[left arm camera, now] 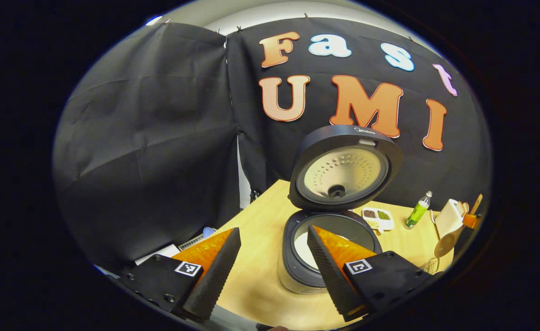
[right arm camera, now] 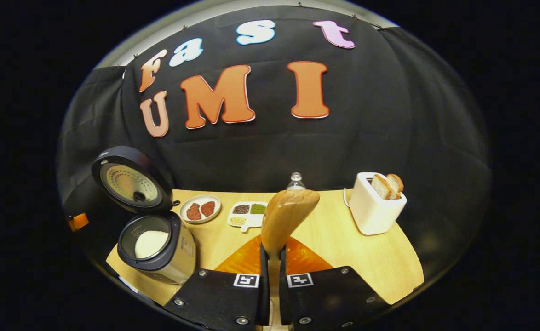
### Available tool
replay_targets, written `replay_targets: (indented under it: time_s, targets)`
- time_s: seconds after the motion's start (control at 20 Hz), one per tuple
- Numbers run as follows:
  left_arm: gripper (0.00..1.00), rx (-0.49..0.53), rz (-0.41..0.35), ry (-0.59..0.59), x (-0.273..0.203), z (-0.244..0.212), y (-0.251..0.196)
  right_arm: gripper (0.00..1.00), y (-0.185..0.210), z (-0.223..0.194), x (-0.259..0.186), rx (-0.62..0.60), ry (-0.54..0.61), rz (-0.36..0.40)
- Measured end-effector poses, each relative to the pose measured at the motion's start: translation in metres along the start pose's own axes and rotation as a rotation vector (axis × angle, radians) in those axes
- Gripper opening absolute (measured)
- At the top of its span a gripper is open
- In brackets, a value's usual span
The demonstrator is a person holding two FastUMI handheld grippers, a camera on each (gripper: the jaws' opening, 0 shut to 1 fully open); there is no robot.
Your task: Close the left gripper, press the button to open the rice cooker; take a wooden spoon from the chopstick holder with the right hand, scoop a spoonful of rice and pour it into the rice cooker, then put the wooden spoon back into the chopstick holder.
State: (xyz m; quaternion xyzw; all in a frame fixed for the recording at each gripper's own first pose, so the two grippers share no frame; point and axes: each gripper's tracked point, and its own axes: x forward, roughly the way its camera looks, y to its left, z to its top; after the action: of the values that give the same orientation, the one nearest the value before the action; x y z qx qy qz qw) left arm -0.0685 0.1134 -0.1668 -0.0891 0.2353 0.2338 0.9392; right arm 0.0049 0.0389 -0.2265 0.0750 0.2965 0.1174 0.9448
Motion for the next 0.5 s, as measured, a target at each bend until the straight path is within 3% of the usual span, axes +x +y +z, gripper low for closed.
replay_targets:
  time_s: [0.05,0.2,0.25,0.35,0.5]
  targets:
    - [0.98,-0.005,0.004,0.006,0.000,0.000,-0.002,0.08,-0.012,-0.003,-0.001,0.014,0.002,-0.022]
    - [0.93,-0.005,0.009,0.021,-0.001,-0.005,-0.011,0.08,-0.033,-0.011,0.003,0.066,0.022,-0.072]
    - [0.97,-0.003,0.011,0.024,-0.002,-0.006,-0.014,0.08,-0.037,-0.016,0.004,0.080,0.031,-0.080]
    - [0.93,-0.003,0.011,0.025,-0.005,-0.005,-0.018,0.08,-0.044,-0.026,0.005,0.097,0.047,-0.090]
    - [0.96,0.007,0.015,0.018,-0.010,-0.004,-0.024,0.08,-0.050,-0.043,0.008,0.110,0.080,-0.099]
